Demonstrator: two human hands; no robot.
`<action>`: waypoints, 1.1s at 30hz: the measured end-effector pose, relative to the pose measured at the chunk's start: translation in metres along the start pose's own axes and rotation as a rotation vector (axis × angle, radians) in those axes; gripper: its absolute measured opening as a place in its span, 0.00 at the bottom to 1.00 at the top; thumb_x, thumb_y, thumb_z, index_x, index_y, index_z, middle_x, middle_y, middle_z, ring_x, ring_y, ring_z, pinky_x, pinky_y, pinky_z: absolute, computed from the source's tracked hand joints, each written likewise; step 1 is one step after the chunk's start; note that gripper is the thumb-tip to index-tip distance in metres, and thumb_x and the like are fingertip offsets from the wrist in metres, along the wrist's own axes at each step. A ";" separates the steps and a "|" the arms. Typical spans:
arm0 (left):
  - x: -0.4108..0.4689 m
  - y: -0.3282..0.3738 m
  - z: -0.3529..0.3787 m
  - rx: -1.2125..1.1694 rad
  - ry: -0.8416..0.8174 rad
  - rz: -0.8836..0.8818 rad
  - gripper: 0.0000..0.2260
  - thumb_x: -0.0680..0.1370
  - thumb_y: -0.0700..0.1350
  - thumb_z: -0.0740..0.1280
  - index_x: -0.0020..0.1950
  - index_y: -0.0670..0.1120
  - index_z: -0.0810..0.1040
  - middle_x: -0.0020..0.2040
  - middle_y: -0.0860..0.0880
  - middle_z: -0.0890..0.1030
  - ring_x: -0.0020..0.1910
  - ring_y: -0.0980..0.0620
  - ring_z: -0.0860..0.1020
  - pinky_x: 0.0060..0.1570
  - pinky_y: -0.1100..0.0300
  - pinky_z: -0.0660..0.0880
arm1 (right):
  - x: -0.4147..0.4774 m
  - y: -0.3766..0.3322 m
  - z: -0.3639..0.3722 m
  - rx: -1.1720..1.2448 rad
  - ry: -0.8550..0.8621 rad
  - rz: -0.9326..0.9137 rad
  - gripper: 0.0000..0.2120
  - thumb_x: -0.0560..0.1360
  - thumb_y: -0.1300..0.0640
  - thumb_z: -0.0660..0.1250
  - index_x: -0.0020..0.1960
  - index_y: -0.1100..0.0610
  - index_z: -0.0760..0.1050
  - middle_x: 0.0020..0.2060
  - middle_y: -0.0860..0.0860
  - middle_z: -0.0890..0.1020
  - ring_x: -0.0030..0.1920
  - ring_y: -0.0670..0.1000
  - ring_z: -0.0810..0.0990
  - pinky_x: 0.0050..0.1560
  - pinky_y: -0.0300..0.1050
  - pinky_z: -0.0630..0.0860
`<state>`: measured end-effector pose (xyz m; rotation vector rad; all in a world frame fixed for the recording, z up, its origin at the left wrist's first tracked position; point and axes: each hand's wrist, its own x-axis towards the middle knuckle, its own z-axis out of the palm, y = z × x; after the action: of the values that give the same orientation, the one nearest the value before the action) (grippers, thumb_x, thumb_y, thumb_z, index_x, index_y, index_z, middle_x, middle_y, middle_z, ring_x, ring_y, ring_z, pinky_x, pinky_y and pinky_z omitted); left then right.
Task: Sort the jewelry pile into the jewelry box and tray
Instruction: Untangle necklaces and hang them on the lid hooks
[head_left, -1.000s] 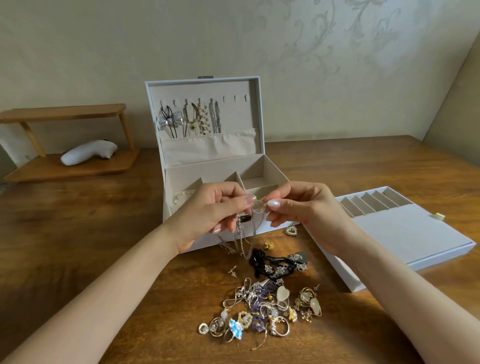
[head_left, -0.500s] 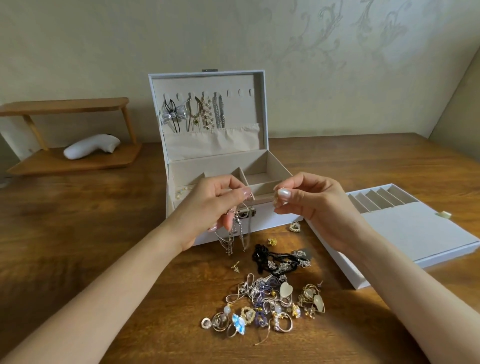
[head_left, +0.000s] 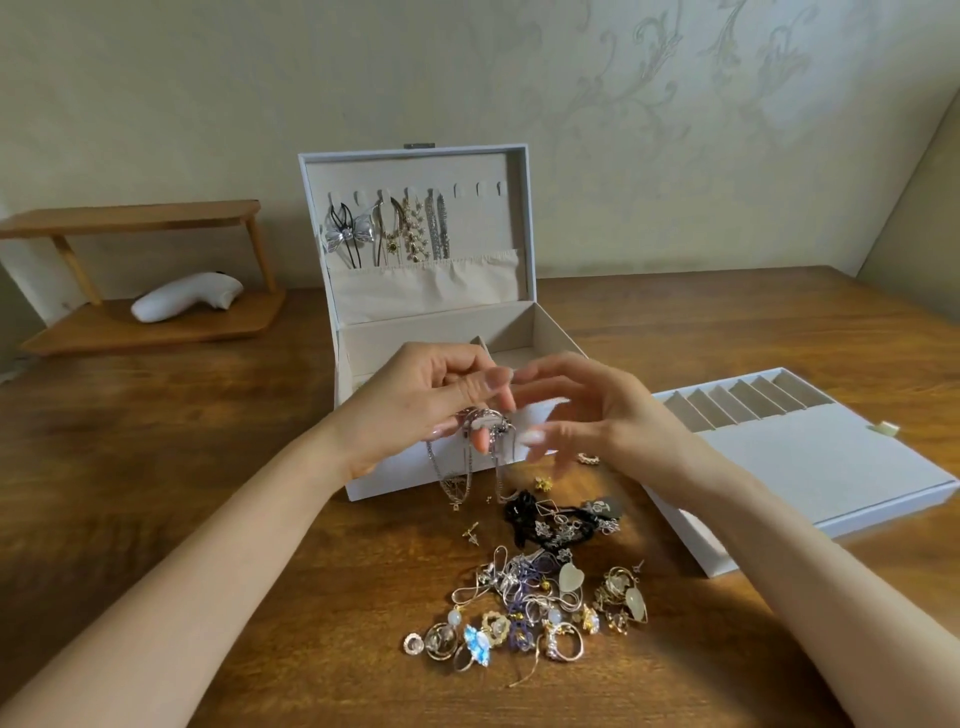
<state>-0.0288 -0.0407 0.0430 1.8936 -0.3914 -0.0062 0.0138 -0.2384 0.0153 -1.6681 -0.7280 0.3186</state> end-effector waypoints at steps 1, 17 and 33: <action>0.001 0.001 0.001 -0.002 -0.015 0.007 0.13 0.72 0.49 0.66 0.44 0.39 0.79 0.32 0.42 0.79 0.23 0.54 0.68 0.25 0.68 0.61 | 0.000 0.000 0.003 0.092 -0.056 0.029 0.18 0.69 0.65 0.71 0.58 0.62 0.73 0.50 0.60 0.82 0.40 0.57 0.83 0.36 0.43 0.80; 0.087 0.020 -0.053 0.393 0.246 0.052 0.06 0.74 0.36 0.70 0.49 0.39 0.79 0.36 0.48 0.80 0.29 0.66 0.76 0.30 0.75 0.68 | 0.104 -0.040 -0.029 -0.088 0.168 0.022 0.06 0.72 0.72 0.67 0.40 0.64 0.77 0.28 0.56 0.80 0.27 0.48 0.80 0.31 0.39 0.79; 0.130 -0.012 -0.081 0.551 0.217 -0.044 0.03 0.76 0.38 0.68 0.42 0.44 0.78 0.35 0.51 0.82 0.33 0.66 0.77 0.39 0.67 0.69 | 0.155 -0.014 -0.055 -0.461 -0.001 0.076 0.11 0.70 0.72 0.69 0.48 0.61 0.82 0.36 0.56 0.83 0.30 0.47 0.81 0.33 0.36 0.78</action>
<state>0.1123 0.0014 0.0846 2.4157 -0.2124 0.3030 0.1603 -0.1845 0.0703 -2.1344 -0.7797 0.2137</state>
